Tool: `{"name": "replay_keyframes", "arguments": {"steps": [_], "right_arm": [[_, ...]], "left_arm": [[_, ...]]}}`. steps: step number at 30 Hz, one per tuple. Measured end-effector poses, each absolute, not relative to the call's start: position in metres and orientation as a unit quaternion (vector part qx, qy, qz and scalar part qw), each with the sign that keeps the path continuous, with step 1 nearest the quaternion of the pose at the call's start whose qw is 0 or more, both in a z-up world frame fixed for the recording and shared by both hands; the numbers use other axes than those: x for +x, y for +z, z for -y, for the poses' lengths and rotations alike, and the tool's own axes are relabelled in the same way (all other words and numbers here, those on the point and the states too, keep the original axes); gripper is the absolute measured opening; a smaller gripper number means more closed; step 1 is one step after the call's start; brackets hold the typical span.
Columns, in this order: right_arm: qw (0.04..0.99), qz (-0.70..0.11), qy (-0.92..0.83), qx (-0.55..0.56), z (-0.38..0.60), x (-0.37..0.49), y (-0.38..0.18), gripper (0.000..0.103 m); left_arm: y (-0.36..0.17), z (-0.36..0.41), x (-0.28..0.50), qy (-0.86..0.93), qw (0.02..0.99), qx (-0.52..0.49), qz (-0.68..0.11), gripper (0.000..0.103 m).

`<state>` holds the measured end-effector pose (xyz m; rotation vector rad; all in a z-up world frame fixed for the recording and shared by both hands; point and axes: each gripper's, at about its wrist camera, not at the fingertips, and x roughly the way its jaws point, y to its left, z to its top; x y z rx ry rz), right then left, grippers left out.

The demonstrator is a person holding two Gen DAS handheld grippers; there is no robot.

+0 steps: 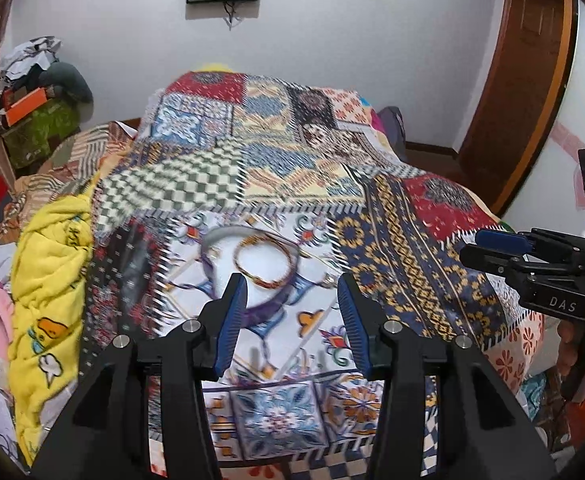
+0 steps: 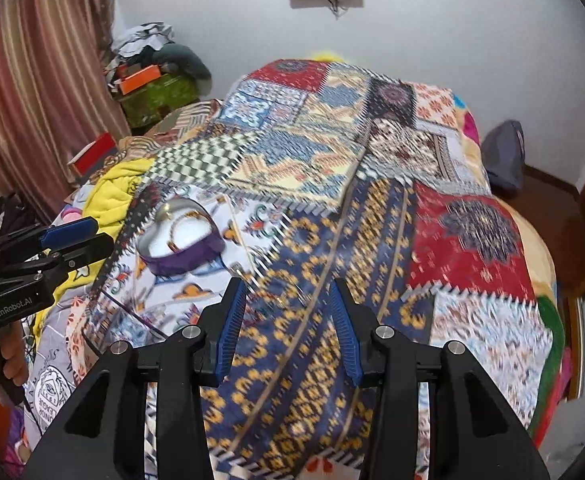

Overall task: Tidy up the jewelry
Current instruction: 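Move both tools back to the jewelry pile beside the tin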

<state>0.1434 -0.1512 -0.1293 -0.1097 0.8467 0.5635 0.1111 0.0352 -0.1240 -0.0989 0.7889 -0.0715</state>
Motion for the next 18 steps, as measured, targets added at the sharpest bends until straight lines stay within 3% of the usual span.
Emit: {"name": "replay_keyframes", "arguments": {"steps": [12,18], "right_arm": [[0.857,-0.44,0.265,-0.036,0.176,0.14,-0.158,0.039],[0.846,-0.456,0.272,-0.036,0.176,0.143,-0.172,0.039]], "left_arm": [[-0.179,0.016,0.138,-0.084,0.889,-0.047,-0.448,0.046],[-0.199,0.03,0.151,-0.102,0.875,-0.044,-0.471,0.031]]}}
